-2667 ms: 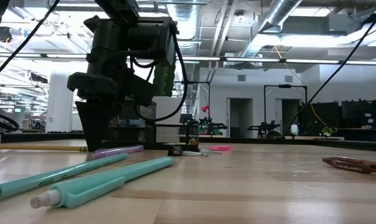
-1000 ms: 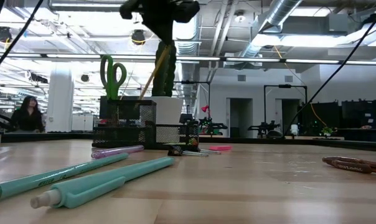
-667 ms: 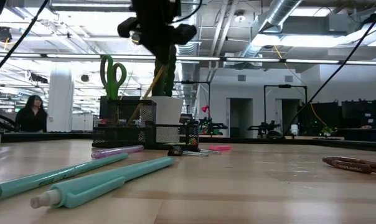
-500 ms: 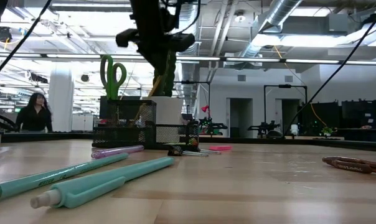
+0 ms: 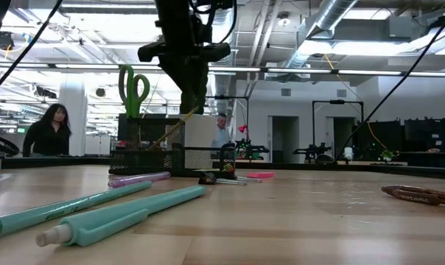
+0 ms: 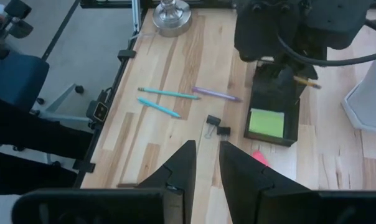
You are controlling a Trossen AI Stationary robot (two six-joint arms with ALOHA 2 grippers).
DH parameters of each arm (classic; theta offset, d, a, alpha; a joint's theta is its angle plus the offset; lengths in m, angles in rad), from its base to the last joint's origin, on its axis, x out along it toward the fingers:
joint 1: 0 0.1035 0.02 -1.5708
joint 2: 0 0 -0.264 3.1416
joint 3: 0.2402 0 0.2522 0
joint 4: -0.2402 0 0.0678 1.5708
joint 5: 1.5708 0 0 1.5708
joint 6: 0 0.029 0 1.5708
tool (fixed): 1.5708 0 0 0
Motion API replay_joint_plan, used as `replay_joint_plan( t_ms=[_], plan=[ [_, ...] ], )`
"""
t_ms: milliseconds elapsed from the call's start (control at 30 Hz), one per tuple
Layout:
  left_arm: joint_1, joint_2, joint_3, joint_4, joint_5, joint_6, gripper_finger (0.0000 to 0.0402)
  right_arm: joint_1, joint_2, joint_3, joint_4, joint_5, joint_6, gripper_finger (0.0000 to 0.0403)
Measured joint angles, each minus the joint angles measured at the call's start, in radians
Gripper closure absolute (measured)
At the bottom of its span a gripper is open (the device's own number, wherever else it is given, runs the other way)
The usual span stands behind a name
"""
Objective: Pick and place office supplies into organizer
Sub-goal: Put the orange pencil into the black mesh organizer, then put the purple pen into the black mesh organizer
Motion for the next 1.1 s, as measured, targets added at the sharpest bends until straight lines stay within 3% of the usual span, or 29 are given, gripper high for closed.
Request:
replay_joint_plan(
  t_ms=[167,400,633,867,1100],
  plan=[
    [-0.002,0.000,0.094,-0.002,0.162,0.114,0.0265,0.000,0.000,0.000,-0.014,0.000,0.000,0.0339],
    [-0.054,-0.001,0.295,0.032,0.465,0.240,0.0276,0.000,-0.005,0.000,-0.044,0.000,0.000,0.0339],
    [-0.189,-0.002,0.243,0.000,0.765,-0.032,0.0290,0.000,-0.007,0.000,-0.086,0.000,-0.009,0.0339],
    [-0.315,0.000,0.021,0.035,0.762,-0.359,0.0293,0.000,-0.007,0.000,-0.086,0.000,-0.035,0.0339],
    [-0.378,0.000,-0.225,0.308,0.723,-0.547,0.0293,0.000,-0.007,0.000,-0.086,0.000,-0.036,0.0339]
  ],
)
